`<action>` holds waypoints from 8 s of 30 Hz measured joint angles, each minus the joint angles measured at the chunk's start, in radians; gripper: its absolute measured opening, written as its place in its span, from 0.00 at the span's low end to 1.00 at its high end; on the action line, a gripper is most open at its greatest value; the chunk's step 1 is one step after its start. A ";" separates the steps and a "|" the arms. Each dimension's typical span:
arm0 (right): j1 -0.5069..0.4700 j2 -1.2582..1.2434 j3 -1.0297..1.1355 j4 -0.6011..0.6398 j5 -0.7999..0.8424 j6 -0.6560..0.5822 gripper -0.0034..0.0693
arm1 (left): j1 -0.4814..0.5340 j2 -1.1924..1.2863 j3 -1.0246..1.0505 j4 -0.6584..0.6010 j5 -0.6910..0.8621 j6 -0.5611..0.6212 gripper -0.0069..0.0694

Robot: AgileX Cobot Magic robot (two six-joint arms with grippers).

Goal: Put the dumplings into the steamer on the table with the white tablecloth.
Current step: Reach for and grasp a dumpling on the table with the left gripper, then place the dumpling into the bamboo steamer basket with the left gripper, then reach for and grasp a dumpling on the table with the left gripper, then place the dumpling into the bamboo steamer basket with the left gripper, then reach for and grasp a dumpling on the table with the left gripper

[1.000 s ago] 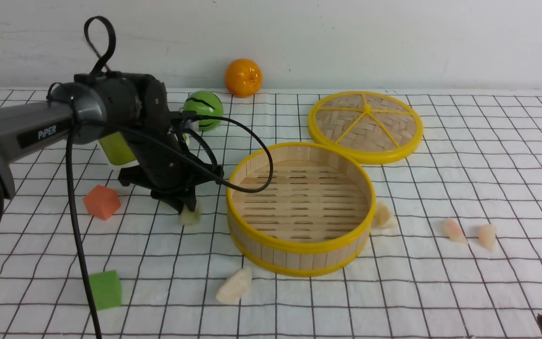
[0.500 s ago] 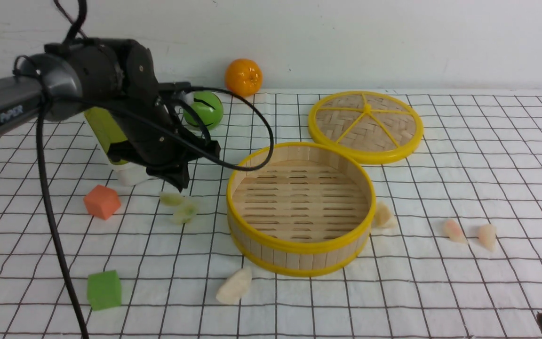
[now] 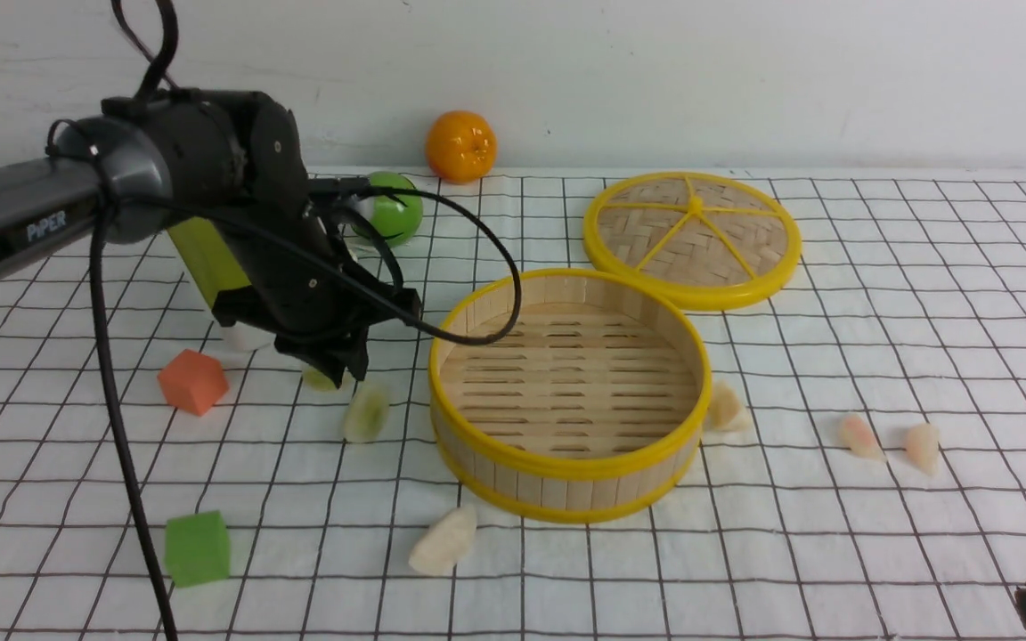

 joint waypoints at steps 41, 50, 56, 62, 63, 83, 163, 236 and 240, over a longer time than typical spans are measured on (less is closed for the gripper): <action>0.000 0.000 0.000 0.011 -0.008 0.001 0.14 | -0.235 0.139 -0.247 -0.043 -0.109 -0.128 0.41; 0.000 0.000 0.000 0.017 -0.007 0.001 0.15 | -0.239 0.159 -0.248 0.063 -0.150 -0.222 0.41; 0.000 0.000 0.000 0.024 -0.007 0.001 0.16 | -0.239 0.159 -0.248 0.063 -0.086 -0.227 0.54; 0.000 0.000 0.000 0.029 -0.007 0.001 0.17 | -0.239 0.155 -0.291 0.031 0.001 -0.230 0.62; 0.000 0.000 0.000 0.029 -0.007 0.002 0.17 | -0.239 0.150 -0.308 0.030 0.022 -0.230 0.62; 0.000 0.000 0.000 0.032 -0.030 0.003 0.19 | 0.101 -0.002 -0.114 -0.065 0.152 -0.321 0.46; 0.000 0.000 0.000 0.089 -0.027 0.003 0.25 | -0.343 0.200 -0.501 0.072 0.185 -0.244 0.26; 0.000 0.000 0.000 0.157 -0.012 0.003 0.29 | -0.348 -0.041 0.154 0.114 0.145 0.022 0.14; 0.000 0.000 0.000 0.159 -0.012 0.002 0.29 | -0.348 -0.053 0.154 0.062 0.160 0.026 0.10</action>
